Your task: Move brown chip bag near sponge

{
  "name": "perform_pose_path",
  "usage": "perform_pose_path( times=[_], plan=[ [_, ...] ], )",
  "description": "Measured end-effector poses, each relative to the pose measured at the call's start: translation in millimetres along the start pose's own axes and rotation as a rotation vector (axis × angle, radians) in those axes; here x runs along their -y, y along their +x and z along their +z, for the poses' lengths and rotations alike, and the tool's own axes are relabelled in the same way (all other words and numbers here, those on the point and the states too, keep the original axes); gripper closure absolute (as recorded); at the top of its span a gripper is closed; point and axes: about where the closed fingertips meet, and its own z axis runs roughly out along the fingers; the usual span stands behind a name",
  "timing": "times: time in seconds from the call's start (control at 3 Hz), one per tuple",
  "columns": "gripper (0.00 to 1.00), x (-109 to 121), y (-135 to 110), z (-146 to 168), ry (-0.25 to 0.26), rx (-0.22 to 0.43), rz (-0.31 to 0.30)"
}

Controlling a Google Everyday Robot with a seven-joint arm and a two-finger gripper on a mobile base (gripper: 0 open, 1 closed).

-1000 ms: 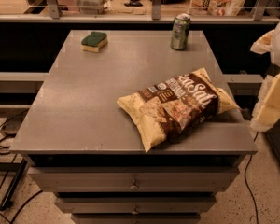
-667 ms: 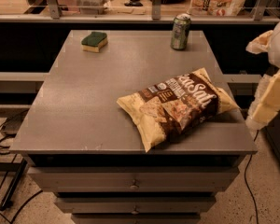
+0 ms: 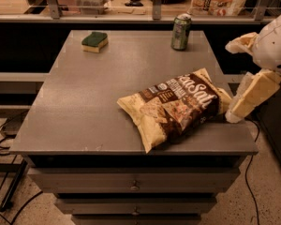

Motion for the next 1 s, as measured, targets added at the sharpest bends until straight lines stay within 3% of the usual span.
perform_pose_path(
  times=[0.33,0.67,1.0],
  plan=[
    [0.0,0.1,0.3,0.0,0.001,-0.002,0.0],
    [0.0,1.4,-1.7,15.4,-0.014,0.038,0.028],
    [0.0,18.5,-11.8,50.2,-0.007,0.148,0.068]
  ],
)
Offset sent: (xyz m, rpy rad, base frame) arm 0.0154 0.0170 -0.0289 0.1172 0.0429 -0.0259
